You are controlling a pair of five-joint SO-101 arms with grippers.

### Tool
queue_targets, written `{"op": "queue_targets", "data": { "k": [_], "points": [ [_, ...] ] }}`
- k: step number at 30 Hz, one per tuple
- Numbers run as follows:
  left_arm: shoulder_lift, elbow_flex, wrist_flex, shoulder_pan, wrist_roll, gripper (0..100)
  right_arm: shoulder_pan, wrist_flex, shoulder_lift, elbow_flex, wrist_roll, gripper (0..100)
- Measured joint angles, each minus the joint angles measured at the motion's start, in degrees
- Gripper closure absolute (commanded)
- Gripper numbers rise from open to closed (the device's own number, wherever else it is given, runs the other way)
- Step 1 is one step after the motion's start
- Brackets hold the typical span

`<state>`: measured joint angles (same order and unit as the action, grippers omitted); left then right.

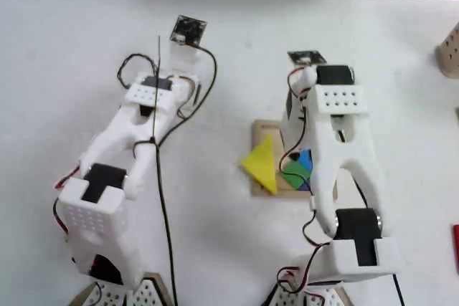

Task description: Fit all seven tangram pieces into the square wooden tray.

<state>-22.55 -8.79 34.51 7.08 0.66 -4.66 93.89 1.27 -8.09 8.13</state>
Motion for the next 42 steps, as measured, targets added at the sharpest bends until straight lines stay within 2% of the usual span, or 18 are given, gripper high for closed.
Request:
{"op": "queue_targets", "data": {
  "k": [7,11,15,20,29,37,42],
  "points": [
    [0.79,0.00,6.59,0.44,0.00,98,6.77,-8.35,-2.11,-9.32,1.49,97.9],
    [4.04,-3.69,12.22,4.22,0.00,98,5.19,-13.19,-10.29,-16.44,1.93,98.0],
    [4.57,-6.95,12.92,9.67,0.09,98,3.16,-20.04,-19.60,-25.76,0.62,98.0],
    [3.34,-6.86,12.84,10.55,11.34,98,2.29,-25.76,-25.93,-32.44,0.62,98.0],
    [-5.01,2.99,21.80,13.27,23.74,98,-3.69,-33.58,-24.09,-36.92,0.62,98.0],
    [-5.89,4.13,22.77,15.47,24.88,98,-3.60,-37.80,-17.32,-36.92,0.62,98.0],
    [-3.78,-0.26,18.29,18.55,25.05,98,-3.08,-41.76,-15.21,-36.92,0.62,98.0]
  ]
}}
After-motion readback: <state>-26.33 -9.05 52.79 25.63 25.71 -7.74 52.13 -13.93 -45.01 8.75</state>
